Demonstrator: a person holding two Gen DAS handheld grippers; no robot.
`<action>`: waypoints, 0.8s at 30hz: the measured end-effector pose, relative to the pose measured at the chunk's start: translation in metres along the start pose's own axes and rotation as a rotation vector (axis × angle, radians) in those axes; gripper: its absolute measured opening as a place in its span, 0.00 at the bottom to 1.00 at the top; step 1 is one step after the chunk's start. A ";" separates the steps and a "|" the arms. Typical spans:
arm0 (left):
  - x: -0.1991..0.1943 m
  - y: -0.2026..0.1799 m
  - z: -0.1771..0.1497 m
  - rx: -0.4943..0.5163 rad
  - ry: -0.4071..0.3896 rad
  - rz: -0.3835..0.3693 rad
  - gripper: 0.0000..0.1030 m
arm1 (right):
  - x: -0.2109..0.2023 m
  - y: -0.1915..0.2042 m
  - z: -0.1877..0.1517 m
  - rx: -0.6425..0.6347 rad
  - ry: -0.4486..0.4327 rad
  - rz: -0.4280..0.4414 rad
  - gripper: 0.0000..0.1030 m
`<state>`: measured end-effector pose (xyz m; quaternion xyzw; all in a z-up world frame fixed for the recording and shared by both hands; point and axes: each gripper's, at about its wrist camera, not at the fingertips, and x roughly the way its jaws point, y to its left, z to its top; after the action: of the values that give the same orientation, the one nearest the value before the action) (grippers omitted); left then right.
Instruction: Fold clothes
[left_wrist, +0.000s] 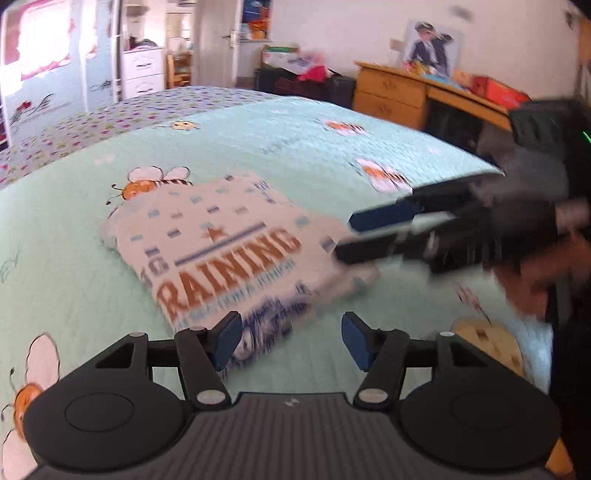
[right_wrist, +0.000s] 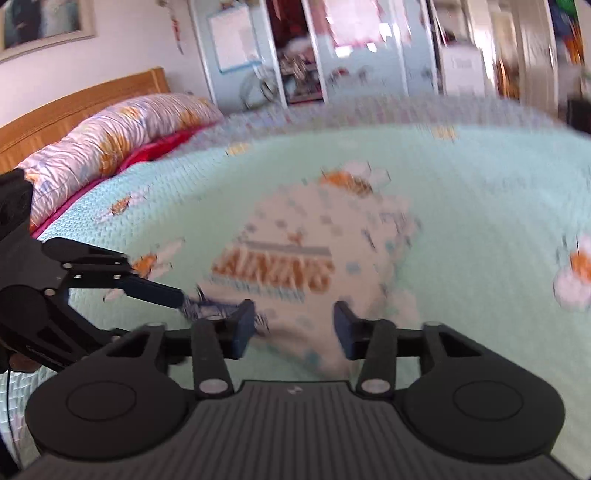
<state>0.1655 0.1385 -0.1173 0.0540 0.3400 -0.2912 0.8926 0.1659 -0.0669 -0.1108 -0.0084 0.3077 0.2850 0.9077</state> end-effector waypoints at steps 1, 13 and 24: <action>0.009 0.003 -0.002 -0.005 0.034 -0.007 0.63 | 0.010 0.006 0.001 -0.033 0.010 -0.020 0.55; 0.006 0.005 0.024 0.097 0.000 0.026 0.68 | 0.014 0.031 0.028 -0.194 -0.056 -0.130 0.63; 0.012 -0.002 0.007 0.139 0.021 0.043 0.68 | 0.033 -0.005 0.009 -0.144 -0.012 -0.156 0.67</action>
<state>0.1753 0.1291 -0.1193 0.1264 0.3271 -0.2945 0.8890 0.1949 -0.0530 -0.1228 -0.0956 0.2793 0.2348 0.9261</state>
